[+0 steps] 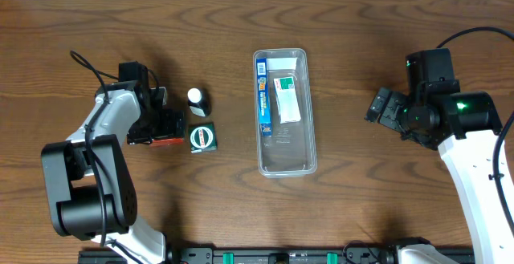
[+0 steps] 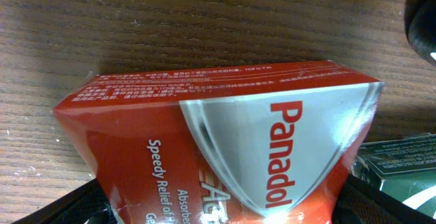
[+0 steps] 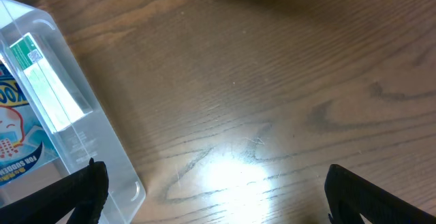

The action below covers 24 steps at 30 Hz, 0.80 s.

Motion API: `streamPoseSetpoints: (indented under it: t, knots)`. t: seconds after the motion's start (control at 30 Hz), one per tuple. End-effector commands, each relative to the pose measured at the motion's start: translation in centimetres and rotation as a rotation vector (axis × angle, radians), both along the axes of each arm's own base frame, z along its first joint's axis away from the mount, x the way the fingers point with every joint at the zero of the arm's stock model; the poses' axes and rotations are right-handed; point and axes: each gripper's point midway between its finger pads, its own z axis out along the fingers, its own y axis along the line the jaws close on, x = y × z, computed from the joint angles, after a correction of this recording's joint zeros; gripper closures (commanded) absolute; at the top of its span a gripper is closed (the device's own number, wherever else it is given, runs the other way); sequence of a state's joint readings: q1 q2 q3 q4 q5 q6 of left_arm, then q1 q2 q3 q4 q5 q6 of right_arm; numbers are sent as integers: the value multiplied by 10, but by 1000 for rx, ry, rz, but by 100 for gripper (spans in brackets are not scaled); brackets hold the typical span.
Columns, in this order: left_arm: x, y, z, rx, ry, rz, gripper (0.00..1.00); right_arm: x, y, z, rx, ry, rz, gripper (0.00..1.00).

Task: Pack container
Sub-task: 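Carry the red box into the container's lower half and lower it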

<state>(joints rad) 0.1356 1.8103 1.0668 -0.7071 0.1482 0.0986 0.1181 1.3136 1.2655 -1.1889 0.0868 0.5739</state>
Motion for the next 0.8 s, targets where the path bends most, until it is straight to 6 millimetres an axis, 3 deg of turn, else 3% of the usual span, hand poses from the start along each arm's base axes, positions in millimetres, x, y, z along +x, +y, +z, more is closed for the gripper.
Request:
streamPoseSetpoints:
  t: [0.0,0.2,0.37,0.5,0.77]
  knots:
    - [-3,6,-3,30,19,42,7,0,-5,2,-8,-8,-24,1]
    - [-4,12,-2,61,25,86,11,0,-5,2,-8,-8,-24,1]
    - [3,14,14,69,-2,103,19,0,-5,2,-8,-8,-24,1]
    - [8,18,44,94,-66,128,25,0,-5,2,-8,-8,-24,1]
    - [2,16,112,93,-245,164,25,0,-5,2,-8,-8,-24,1]
